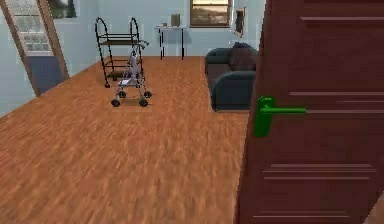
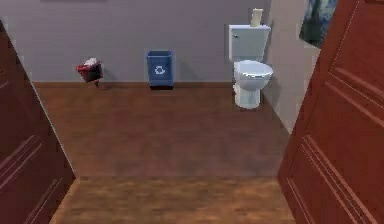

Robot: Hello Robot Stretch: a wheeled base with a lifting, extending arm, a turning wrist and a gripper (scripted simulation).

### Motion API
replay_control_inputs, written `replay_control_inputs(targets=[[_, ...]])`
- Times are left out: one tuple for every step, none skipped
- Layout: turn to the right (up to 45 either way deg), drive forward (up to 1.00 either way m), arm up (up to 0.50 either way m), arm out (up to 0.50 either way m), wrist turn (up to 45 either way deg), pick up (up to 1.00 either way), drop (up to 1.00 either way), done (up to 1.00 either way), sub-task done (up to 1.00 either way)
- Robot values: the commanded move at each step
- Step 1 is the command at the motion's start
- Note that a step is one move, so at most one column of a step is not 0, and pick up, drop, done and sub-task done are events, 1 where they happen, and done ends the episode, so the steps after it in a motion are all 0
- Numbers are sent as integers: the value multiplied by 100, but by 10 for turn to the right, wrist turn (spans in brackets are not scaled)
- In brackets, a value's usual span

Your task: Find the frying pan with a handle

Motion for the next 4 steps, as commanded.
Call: replay_control_inputs(targets=[[-330,0,0,0,0,0,0,0,0],[0,100,0,0,0,0,0,0,0],[0,100,0,0,0,0,0,0,0],[-30,0,0,0,0,0,0,0,0]])
